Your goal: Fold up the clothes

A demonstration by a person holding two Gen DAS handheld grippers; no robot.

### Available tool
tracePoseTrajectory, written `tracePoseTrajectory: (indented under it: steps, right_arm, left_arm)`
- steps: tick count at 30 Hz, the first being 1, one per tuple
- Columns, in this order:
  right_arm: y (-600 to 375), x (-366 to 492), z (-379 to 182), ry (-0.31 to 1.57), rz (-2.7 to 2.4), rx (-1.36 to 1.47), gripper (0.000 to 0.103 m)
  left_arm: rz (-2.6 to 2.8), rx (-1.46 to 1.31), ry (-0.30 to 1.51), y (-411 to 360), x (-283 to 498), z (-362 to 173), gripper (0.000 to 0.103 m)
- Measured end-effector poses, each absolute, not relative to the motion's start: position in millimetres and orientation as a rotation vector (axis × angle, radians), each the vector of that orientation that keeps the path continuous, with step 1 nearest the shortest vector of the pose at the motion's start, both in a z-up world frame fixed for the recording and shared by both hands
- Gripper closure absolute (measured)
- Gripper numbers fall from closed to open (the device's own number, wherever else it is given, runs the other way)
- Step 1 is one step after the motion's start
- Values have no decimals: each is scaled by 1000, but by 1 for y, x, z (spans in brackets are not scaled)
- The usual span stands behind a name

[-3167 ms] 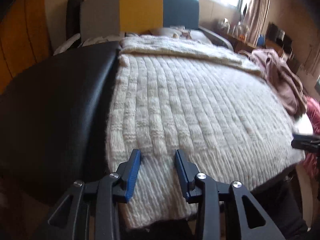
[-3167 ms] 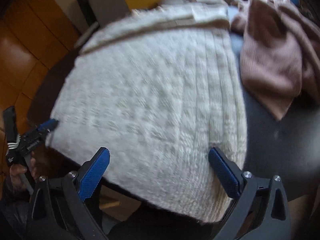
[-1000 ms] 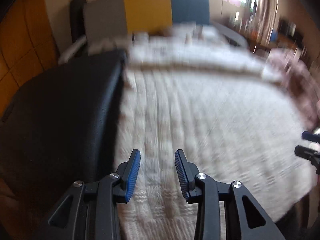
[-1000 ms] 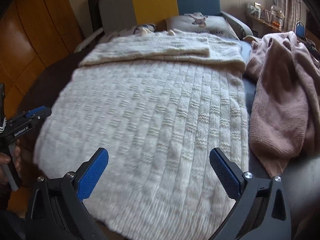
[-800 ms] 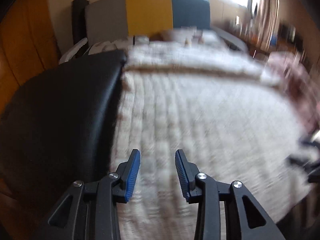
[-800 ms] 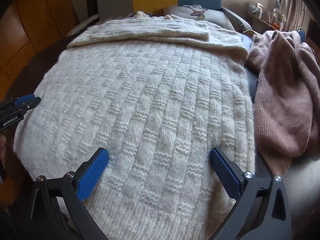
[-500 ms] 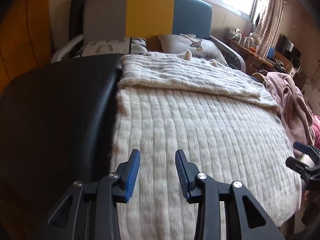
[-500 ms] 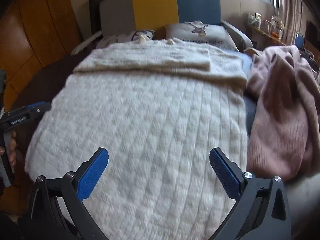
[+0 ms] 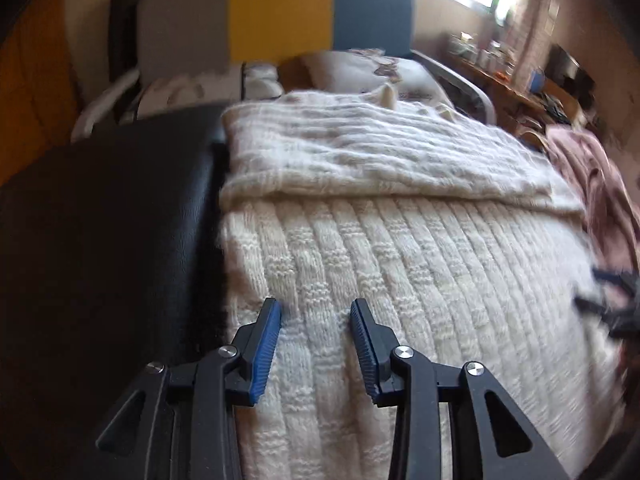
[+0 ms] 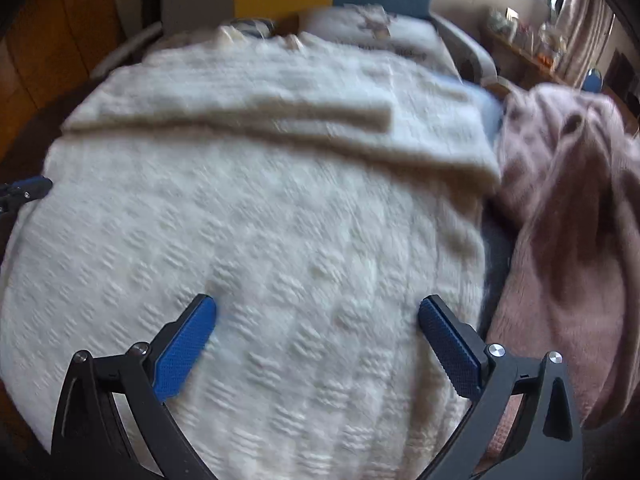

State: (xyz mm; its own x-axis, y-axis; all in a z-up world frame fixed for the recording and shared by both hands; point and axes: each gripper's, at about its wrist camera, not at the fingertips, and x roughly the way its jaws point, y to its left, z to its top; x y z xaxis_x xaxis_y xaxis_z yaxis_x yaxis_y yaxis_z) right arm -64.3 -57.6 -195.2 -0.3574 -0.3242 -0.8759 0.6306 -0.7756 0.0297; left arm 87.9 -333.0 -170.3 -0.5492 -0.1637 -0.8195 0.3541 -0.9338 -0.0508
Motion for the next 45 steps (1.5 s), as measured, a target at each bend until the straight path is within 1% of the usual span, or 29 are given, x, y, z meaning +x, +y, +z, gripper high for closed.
tracePoseTrajectory:
  steps: [4,7,10,12,15,17,20,21,23,26,28,32,35,38,42,45]
  right_arm:
    - [-54,-71,-181,389,-2145,1270,0]
    - [-69,-81,-155,363,-2137,1174,0]
    - [-94,-107,-137,338,-2132,1109,0]
    - [-114,-126,-134,361,-2151,1092,0]
    - [-132,-154,-141,336,-2139,1128,0]
    - [-135,-175,-158,357,-2156,1190,0]
    - [-126,-196,-190,369,-2151,1303,0]
    - [-120,-197,-190,330,-2157,1276,0]
    - [-118,-195,-185,353,-2157,1265,0]
    - [-127,-190,-164,387,-2186,1162,1]
    - [-139,-190,-152,399,-2179,1103,1]
    - [-161,-206,-162,435,-2125,1123,1]
    - [-167,-219,-181,485,-2105,1188,1]
    - [-154,-230,-192,381,-2089,1228,1]
    - [-163,-222,-177,441,-2120,1157,1]
    - [-186,-217,-167,443,-2080,1105,1]
  left_arm:
    - [-2603,1220,359,-335,82,-148,67]
    - [-2655,1150,286,-334,59,-130,66]
    - [-2660,1163,235,-334,31,-129,66]
    - [-2651,1163,203,-338,17,-131,66]
    - [-2579,1206,183,-351,1,-144,66]
    - [-2519,1252,194,-365,-2,-161,66]
    - [-2550,1227,221,-372,6,-167,65]
    - [-2557,1221,214,-371,7,-165,65]
    - [-2581,1181,212,-370,8,-157,65]
    - [-2618,1123,197,-370,-2,-142,65]
    - [-2605,1124,194,-374,-12,-141,65]
    - [-2542,1174,201,-389,-36,-151,65]
    - [-2480,1232,189,-401,-42,-170,65]
    - [-2512,1197,210,-401,-37,-166,65]
    - [-2576,1111,221,-397,-37,-149,65]
    - [-2606,1104,198,-393,-52,-140,65]
